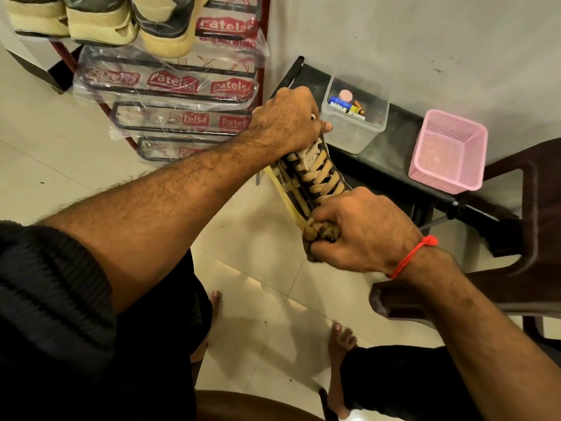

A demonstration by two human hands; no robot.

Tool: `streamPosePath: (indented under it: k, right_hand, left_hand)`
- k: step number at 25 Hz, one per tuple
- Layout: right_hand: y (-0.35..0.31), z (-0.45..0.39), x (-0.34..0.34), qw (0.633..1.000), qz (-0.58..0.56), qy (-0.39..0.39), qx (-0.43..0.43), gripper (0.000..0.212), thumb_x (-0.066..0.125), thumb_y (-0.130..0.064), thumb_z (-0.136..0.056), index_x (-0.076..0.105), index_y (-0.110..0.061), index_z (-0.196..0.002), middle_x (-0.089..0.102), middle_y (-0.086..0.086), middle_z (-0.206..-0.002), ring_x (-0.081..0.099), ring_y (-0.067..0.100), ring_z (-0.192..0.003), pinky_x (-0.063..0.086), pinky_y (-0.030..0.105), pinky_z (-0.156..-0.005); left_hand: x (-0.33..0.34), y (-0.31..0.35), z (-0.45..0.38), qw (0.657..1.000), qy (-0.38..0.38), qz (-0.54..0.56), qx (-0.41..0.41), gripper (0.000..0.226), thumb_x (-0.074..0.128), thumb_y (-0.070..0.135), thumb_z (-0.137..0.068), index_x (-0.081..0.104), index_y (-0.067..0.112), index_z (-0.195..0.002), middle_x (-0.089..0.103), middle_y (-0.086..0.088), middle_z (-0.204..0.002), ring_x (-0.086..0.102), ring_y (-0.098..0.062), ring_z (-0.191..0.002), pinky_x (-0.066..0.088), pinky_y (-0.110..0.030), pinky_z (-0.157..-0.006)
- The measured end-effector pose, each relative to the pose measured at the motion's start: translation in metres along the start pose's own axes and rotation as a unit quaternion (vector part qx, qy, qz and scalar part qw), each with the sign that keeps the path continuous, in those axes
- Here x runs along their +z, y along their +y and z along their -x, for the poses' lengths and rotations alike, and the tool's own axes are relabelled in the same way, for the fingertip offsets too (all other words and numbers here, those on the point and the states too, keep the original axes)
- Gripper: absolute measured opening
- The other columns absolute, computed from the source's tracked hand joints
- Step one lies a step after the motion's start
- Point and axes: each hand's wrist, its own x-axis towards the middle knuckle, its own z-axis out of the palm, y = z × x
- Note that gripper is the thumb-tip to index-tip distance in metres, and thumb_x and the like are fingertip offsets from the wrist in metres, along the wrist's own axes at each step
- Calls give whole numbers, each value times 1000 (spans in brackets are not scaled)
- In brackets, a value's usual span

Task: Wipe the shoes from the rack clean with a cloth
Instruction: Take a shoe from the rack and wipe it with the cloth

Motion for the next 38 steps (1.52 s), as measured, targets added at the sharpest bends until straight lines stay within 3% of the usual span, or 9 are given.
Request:
streamPosePath:
  k: [4,6,14,17,21,27,32,36,38]
  right_hand:
    - [11,0,-8,974,-175,131,-55,27,64,-30,-78,76,-18,-100,72,-3,-101,68,14,-94,57,39,-79]
    - [14,-8,-5,969,-131,192,-78,35,66,-18,-80,73,-10,-113,70,6,-116,65,21,-107,54,41,-92]
    - [13,-4,-7,990,-126,-1,-56,34,57,-49,-75,75,-24,-88,71,-10,-89,68,10,-83,59,36,-70]
    - [27,6,-22,941,-325,98,-7,17,62,-19,-77,75,-13,-86,73,-2,-79,70,10,-70,56,24,-63]
    - [50,-2,-14,913,-315,258,34,29,60,-9,-89,67,-12,-117,71,2,-111,67,16,-107,54,41,-97]
    - [47,-3,-9,976,-121,178,-43,37,60,-34,-84,70,-15,-114,65,1,-114,61,14,-104,51,26,-94]
    - [40,9,-5,994,-89,-53,-26,17,61,-45,-78,68,-31,-84,63,-14,-93,61,6,-78,59,34,-69]
    - [45,9,-18,948,-280,142,-53,22,64,-17,-79,77,-11,-96,71,1,-100,70,16,-88,58,29,-76]
    - [35,7,-15,957,-236,138,-100,29,64,-19,-80,75,-10,-106,70,4,-111,67,16,-103,57,34,-88]
  left_hand:
    - [-3,-7,-1,1000,13,-26,-5,44,66,56,-92,72,22,-119,68,-3,-110,64,-19,-98,58,-40,-86]
    - [1,-6,1,1000,15,-25,1,44,66,57,-92,72,23,-119,64,0,-104,59,-18,-94,55,-38,-84]
    - [6,-9,-3,998,-18,43,32,38,68,53,-91,79,19,-101,68,4,-84,65,-15,-86,56,-32,-73]
    - [5,-12,-2,994,-23,37,98,41,64,57,-93,79,21,-104,75,-1,-99,66,-17,-91,60,-42,-84]
    - [10,-17,3,982,12,60,177,47,58,65,-91,80,25,-104,78,5,-100,70,-15,-94,60,-47,-86]
    - [4,-18,-1,984,39,110,134,37,68,58,-89,80,25,-99,71,11,-88,69,-14,-90,60,-46,-84]
    - [-5,-22,1,990,49,67,114,38,65,54,-92,78,21,-106,75,2,-96,68,-18,-92,59,-44,-85]
    - [-5,-20,4,990,20,48,133,40,64,55,-92,78,22,-108,76,2,-101,67,-16,-94,59,-44,-85]
    - [-2,-17,5,989,13,62,131,39,64,56,-91,79,23,-107,76,3,-101,67,-17,-97,58,-47,-86]
